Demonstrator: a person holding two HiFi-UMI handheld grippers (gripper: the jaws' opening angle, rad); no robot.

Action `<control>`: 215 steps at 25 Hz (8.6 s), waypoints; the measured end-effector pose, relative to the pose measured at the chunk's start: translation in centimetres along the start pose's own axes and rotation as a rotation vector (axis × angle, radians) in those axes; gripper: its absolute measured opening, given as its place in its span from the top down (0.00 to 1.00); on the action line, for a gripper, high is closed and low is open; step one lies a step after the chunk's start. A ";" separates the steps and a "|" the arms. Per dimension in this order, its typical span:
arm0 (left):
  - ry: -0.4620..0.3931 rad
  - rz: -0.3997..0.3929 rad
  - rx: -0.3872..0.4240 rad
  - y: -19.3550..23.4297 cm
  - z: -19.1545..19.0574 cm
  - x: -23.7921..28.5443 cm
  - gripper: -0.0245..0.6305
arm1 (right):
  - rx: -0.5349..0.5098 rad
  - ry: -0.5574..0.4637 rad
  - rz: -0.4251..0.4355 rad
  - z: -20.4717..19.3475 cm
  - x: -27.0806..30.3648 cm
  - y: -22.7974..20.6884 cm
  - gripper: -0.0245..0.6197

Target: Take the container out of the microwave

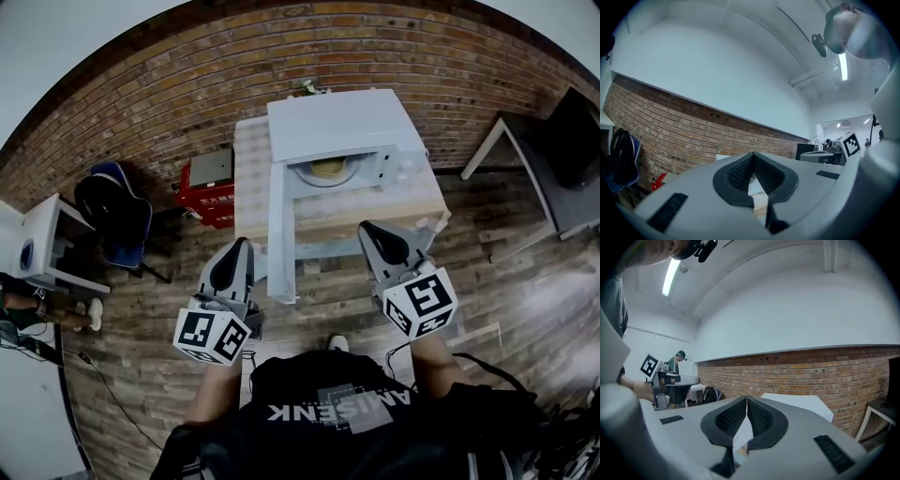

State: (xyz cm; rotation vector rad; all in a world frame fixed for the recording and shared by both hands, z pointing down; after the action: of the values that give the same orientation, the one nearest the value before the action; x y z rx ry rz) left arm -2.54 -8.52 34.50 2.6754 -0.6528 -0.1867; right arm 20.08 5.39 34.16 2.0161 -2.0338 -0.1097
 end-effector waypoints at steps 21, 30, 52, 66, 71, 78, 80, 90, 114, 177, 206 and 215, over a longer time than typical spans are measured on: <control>0.056 -0.126 -0.031 7.5 1.5 4.5 0.95 | 0.036 0.091 -0.097 -1.2 8.4 1.3 0.90; 0.089 -0.198 -0.066 10.2 0.8 4.8 0.95 | -0.002 0.186 -0.136 -3.0 10.5 3.1 0.90; 0.051 0.038 -0.029 7.7 0.1 7.2 0.95 | -0.161 0.325 0.101 -13.3 20.9 -5.4 0.64; 0.032 0.170 -0.023 6.7 0.2 6.3 0.95 | -0.301 0.425 0.195 -19.6 26.1 -6.7 0.60; 0.016 0.211 -0.017 6.2 -0.1 6.4 0.95 | -0.365 0.449 0.231 -21.4 27.7 -7.6 0.58; -0.011 0.260 -0.013 6.0 -0.2 6.5 0.95 | -0.445 0.469 0.232 -22.3 29.8 -8.9 0.58; -0.016 0.270 -0.012 5.8 -0.2 6.8 0.95 | -0.467 0.472 0.222 -22.8 30.2 -9.3 0.58; -0.038 0.331 0.005 5.2 0.3 7.9 0.95 | -0.524 0.511 0.252 -24.9 32.6 -10.7 0.58; -0.044 0.420 0.016 5.8 0.3 7.0 0.95 | -0.584 0.639 0.281 -29.2 36.4 -11.7 0.57; 0.055 0.033 -0.052 8.6 0.6 9.1 0.95 | -0.391 0.572 0.519 -17.6 21.3 -1.0 0.89; 0.082 -0.148 -0.082 6.7 0.3 12.2 0.95 | -0.361 0.421 0.503 -4.8 13.8 1.3 0.89; 0.084 -0.140 -0.063 6.1 -0.1 11.9 0.95 | -0.418 0.385 0.484 -2.6 13.3 1.1 0.89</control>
State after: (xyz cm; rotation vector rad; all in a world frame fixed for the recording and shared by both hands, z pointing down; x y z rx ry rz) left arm 5.40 -19.05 36.56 2.6531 -0.4279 -0.1296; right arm 19.73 -7.40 38.79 1.1618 -1.9775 -0.0389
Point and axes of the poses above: the fingertips, and each gripper's own axes: x forward along the fingers, y to its left, z out of its top, the point moved 6 cm from there along -x, backward along the fingers, and after that the axes turned 12 degrees about -x, right-handed, at the moved point
